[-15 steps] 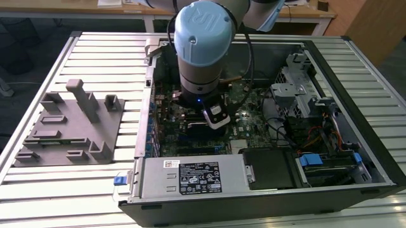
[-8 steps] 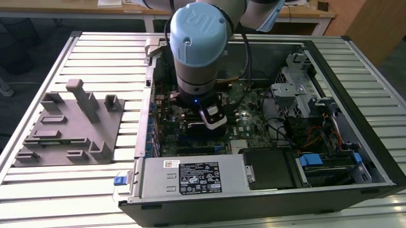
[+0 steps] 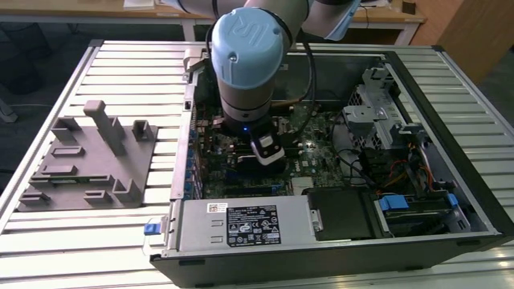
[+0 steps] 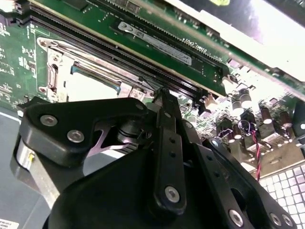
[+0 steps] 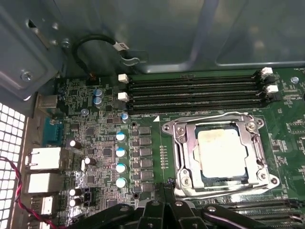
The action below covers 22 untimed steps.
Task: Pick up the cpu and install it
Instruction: 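Install the second cpu locking lever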
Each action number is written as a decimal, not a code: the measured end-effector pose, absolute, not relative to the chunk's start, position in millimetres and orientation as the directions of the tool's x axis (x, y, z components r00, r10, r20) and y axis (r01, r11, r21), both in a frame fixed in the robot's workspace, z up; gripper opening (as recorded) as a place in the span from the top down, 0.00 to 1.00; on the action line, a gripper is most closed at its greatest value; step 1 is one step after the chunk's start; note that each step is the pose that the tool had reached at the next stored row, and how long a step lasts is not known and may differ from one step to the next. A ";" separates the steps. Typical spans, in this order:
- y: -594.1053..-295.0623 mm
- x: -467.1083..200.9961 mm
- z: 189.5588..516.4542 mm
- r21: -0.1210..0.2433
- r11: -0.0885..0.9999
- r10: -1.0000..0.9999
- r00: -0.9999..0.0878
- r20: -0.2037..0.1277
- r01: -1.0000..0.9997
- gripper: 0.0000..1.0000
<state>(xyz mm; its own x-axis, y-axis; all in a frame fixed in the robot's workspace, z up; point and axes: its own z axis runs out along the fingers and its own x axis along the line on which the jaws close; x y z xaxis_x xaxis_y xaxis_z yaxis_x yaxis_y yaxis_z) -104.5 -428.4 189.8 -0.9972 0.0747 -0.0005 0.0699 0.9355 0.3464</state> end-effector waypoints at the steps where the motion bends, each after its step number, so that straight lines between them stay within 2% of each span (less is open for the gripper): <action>1: -428.3 -104.7 189.4 0.349 0.935 0.075 -0.997 0.000 0.070 0.89; 22: -427.2 -105.0 189.7 0.346 0.936 0.075 -0.997 -0.001 0.070 0.89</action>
<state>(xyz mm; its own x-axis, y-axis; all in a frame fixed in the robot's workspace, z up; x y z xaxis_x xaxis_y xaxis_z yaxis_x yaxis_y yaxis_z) -105.0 -427.2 189.7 -0.9972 0.0749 -0.0007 0.0700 0.9355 0.3463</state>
